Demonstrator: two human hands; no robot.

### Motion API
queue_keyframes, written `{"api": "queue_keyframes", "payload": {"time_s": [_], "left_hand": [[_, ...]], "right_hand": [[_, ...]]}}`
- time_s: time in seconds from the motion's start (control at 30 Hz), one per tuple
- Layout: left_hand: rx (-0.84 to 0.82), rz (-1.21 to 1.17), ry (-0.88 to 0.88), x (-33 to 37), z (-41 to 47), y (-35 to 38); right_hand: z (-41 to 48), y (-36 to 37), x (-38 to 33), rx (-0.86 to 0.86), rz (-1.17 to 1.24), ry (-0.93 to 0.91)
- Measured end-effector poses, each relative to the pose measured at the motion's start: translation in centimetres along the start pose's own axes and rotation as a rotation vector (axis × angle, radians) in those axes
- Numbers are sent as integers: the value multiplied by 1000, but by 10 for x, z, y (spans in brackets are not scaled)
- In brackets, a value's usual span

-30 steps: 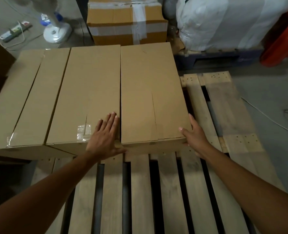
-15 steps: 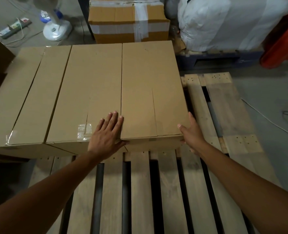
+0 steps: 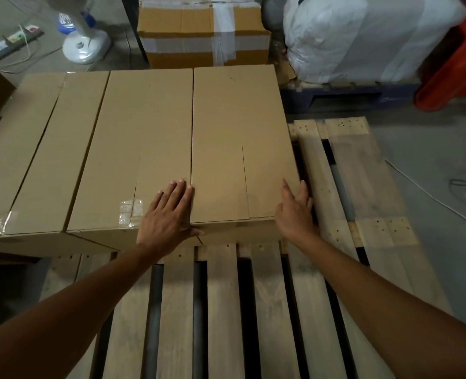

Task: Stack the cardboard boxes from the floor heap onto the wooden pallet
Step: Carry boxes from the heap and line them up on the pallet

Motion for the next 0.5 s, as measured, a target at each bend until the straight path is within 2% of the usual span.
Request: {"api": "queue_keyframes", "payload": {"time_s": [0.1, 0.27, 0.5], "left_hand": [[1, -17, -2, 0, 1, -1], [22, -45, 2, -1, 0, -1], [36, -6, 25, 2, -1, 0]], "right_hand": [[-3, 4, 8, -72, -86, -61], [-12, 13, 10, -41, -517, -290], [-6, 14, 11, -121, -540, -317]]}}
Point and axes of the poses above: each hand's wrist, its own z-axis towards the middle knuckle, its own y-axis out of the palm, x = y × z, the point moved 5 cm from there along z, towards the middle knuckle, and after that the axes turned 4 degrees about z, right-handed, at the moved point
